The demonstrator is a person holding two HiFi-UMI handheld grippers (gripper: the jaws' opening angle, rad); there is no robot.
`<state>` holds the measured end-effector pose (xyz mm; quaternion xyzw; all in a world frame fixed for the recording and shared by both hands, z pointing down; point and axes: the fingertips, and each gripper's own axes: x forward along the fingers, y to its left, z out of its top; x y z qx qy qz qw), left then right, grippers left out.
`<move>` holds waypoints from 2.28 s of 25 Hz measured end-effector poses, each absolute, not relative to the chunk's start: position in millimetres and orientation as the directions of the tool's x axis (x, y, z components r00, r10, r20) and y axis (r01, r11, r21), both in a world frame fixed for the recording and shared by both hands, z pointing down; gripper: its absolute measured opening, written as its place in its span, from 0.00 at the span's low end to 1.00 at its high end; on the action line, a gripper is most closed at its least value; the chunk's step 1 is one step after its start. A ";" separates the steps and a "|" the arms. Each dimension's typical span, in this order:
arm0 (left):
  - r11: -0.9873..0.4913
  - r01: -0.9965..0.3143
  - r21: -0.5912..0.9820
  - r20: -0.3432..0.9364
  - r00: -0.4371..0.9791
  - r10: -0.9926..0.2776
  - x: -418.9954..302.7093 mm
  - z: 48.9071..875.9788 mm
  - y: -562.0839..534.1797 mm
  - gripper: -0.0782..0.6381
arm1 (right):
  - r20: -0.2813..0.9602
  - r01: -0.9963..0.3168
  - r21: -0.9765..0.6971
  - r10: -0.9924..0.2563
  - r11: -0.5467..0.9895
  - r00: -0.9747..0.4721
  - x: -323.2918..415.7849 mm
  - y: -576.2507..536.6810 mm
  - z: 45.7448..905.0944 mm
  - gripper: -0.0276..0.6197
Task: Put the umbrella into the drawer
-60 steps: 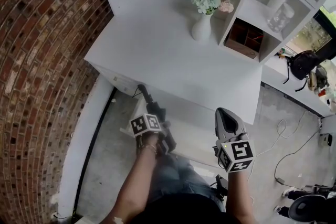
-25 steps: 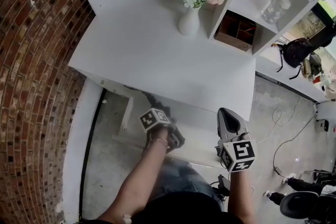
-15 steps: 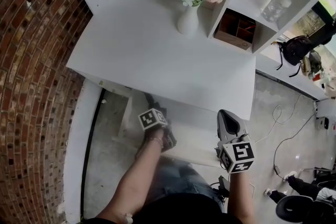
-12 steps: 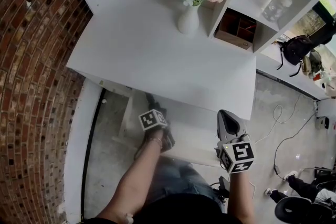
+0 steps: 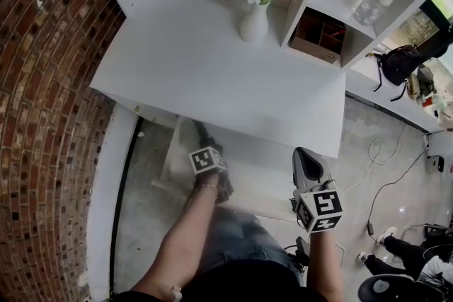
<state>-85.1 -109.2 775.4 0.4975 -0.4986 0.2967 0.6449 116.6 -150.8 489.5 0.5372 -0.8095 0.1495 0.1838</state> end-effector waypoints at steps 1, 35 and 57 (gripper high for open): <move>0.325 -0.882 0.341 0.940 0.321 -0.117 -84.9 773.5 -109.9 0.48 | 0.456 -0.925 -0.045 -0.816 0.377 -0.355 117.3 -150.1 488.6 0.04; 0.076 -0.936 0.343 0.856 0.278 -0.436 -101.2 637.1 -162.1 0.50 | 0.254 -0.925 -0.019 -0.893 0.380 -0.372 120.8 -158.7 400.8 0.04; -0.147 -0.973 0.179 0.615 0.227 -0.755 -113.9 501.3 -222.5 0.49 | 0.169 -0.933 0.044 -0.923 0.358 -0.346 133.6 -164.1 346.9 0.04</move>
